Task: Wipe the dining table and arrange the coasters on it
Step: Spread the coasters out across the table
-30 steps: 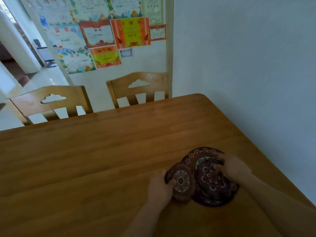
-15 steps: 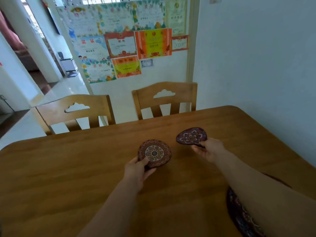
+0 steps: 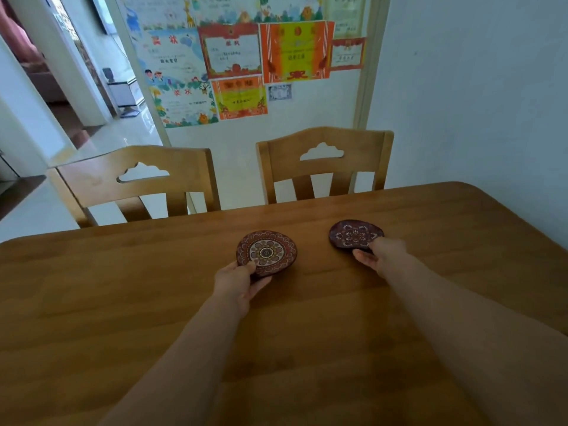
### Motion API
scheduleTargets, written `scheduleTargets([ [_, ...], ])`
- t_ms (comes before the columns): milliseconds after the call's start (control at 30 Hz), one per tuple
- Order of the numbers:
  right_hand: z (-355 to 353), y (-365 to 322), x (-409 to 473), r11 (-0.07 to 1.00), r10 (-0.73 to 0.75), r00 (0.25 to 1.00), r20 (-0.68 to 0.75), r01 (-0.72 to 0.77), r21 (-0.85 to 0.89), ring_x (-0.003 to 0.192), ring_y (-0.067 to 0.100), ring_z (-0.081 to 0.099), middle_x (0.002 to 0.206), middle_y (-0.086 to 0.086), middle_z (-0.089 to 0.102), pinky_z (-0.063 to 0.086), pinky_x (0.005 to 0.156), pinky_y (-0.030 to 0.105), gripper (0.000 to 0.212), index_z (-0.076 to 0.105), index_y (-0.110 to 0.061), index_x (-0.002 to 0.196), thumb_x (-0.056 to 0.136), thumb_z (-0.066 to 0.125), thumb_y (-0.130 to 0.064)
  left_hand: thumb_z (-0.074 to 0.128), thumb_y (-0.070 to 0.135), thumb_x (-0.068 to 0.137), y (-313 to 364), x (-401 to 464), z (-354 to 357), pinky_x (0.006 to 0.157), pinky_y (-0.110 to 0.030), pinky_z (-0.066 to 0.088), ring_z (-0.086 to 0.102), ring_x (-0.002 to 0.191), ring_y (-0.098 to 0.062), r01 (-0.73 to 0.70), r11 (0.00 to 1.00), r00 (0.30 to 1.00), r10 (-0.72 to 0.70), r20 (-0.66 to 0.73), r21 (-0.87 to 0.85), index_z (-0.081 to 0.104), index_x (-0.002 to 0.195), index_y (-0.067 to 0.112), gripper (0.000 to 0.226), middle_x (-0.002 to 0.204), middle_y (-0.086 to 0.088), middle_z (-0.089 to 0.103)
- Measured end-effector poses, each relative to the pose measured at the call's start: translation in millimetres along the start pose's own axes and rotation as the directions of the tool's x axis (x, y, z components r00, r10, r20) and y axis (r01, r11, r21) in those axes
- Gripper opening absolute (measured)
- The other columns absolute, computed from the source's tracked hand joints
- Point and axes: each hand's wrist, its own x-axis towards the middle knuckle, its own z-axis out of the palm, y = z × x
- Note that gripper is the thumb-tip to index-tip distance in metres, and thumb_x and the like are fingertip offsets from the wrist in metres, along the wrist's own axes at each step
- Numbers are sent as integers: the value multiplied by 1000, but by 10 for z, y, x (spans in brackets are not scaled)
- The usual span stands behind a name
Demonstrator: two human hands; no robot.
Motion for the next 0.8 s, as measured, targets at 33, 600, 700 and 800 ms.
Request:
scheduleTargets([
  [33, 15, -7, 1, 1000, -6, 999, -34, 6, -9, 57, 26, 58, 96, 17, 60, 55, 47, 32, 31, 50, 3, 130, 103, 38, -2, 54, -3, 96, 3, 30, -25, 63, -36, 55, 54, 102, -33, 4, 1000, 1000, -4, -9, 0, 44, 143, 3, 49, 141, -18, 48],
  [600, 771, 581, -746, 594, -496, 816, 297, 568, -569, 81, 18, 58, 115, 4, 56, 51, 64, 33, 31, 54, -17, 128, 98, 51, -14, 40, -8, 100, 661, 189, -1038, 81, -38, 56, 51, 123, -38, -82, 988, 977, 53, -206, -134, 40, 145, 2, 46, 143, -18, 46],
  [700, 964, 770, -847, 610, -459, 803, 380, 596, -523, 90, 19, 60, 118, 1, 53, 56, 82, 41, 26, 53, -22, 123, 99, 50, -14, 40, -12, 97, 882, 327, -1356, 87, -41, 56, 51, 123, -38, -106, 976, 961, 52, -271, -190, 38, 146, 2, 51, 143, -18, 46],
  [800, 1056, 851, -916, 607, -428, 791, 438, 610, -509, 85, 16, 60, 121, 0, 51, 50, 65, 26, 28, 51, -21, 126, 100, 49, -12, 42, -12, 96, 1022, 414, -1518, 91, -42, 56, 52, 123, -38, -121, 964, 950, 44, -308, -235, 38, 146, 2, 51, 144, -18, 45],
])
